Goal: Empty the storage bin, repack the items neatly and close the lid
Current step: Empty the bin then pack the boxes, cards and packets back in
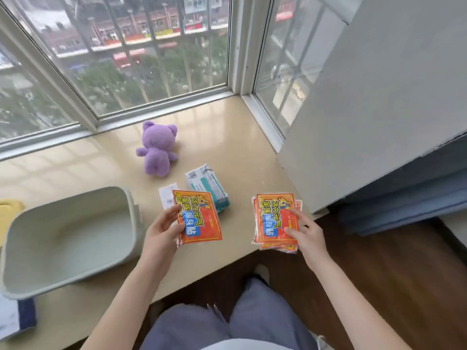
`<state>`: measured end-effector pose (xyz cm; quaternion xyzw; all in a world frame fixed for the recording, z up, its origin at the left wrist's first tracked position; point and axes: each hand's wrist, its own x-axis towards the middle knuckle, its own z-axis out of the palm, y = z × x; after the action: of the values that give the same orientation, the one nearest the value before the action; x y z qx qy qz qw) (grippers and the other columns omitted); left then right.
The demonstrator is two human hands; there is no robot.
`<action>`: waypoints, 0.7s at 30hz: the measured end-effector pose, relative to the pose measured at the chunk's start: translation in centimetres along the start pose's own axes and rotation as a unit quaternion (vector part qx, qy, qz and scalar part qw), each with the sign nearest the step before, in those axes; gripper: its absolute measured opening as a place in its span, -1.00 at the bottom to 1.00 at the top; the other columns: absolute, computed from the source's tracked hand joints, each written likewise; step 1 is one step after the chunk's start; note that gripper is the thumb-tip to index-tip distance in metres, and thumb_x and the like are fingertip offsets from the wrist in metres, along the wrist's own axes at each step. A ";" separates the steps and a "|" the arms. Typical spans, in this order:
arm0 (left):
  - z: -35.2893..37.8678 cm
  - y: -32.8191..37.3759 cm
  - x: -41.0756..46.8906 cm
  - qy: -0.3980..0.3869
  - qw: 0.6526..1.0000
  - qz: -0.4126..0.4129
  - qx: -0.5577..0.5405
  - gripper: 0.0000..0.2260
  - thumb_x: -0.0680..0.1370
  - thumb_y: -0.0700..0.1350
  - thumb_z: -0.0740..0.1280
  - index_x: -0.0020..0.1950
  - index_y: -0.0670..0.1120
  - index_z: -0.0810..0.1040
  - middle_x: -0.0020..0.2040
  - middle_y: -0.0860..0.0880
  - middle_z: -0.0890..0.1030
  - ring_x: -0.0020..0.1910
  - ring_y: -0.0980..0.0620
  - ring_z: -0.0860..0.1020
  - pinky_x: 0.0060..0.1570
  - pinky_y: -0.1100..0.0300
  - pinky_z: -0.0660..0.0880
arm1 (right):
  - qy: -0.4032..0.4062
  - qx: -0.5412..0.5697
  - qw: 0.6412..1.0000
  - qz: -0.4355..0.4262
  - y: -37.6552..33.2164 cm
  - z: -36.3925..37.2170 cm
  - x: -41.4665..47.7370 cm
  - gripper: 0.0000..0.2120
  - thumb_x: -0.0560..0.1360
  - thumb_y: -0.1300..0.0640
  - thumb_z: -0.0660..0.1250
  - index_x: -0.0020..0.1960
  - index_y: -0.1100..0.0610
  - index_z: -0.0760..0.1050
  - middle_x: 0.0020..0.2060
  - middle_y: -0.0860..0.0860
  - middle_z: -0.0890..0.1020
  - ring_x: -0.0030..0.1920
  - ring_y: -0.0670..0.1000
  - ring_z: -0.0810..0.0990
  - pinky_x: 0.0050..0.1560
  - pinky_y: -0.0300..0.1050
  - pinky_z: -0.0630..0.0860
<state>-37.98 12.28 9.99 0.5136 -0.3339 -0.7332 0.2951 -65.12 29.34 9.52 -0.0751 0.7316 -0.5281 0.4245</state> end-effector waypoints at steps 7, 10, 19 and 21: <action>8.6 -6.1 1.3 0.087 0.994 -0.030 -0.051 -0.63 0.54 -0.45 0.24 0.29 -0.15 0.50 0.14 -0.11 0.62 -0.07 0.01 0.67 -0.17 0.10 0.64 | -0.060 -0.082 0.994 0.050 0.6 -4.0 9.3 -0.51 0.47 0.48 0.33 0.26 0.02 0.53 0.05 -0.04 0.63 -0.05 -0.07 0.68 -0.27 -0.23 0.61; 9.7 -8.9 3.2 0.103 0.992 -0.046 -0.048 -0.64 0.55 -0.43 0.25 0.27 -0.11 0.51 0.15 -0.04 0.63 -0.03 0.02 0.67 -0.16 0.09 0.64 | -0.075 -0.109 0.989 0.063 2.4 -3.7 13.4 -0.52 0.49 0.46 0.34 0.22 -0.05 0.53 0.04 -0.06 0.61 -0.03 -0.06 0.67 -0.28 -0.24 0.61; 9.5 -17.0 12.1 0.092 0.993 -0.063 -0.041 -0.66 0.57 -0.40 0.25 0.25 -0.07 0.51 0.18 -0.03 0.62 0.06 -0.01 0.65 -0.13 0.07 0.64 | -0.107 -0.156 0.982 0.028 10.0 -0.8 23.5 -0.49 0.50 0.44 0.33 0.24 -0.10 0.52 0.15 0.05 0.63 0.07 -0.05 0.67 -0.18 -0.16 0.65; 9.2 -18.2 13.2 0.081 0.994 -0.055 -0.052 -0.64 0.55 -0.40 0.26 0.27 -0.09 0.50 0.20 -0.04 0.61 0.07 -0.01 0.64 -0.15 0.07 0.64 | -0.105 -0.157 0.982 0.013 11.0 -0.5 24.5 -0.51 0.50 0.43 0.33 0.26 -0.07 0.51 0.15 0.06 0.64 0.06 -0.06 0.67 -0.21 -0.19 0.64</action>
<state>-52.25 14.72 -9.44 0.5729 -0.2414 -0.7209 0.3063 -77.12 20.75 -12.88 -0.1861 0.7576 -0.3901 0.4891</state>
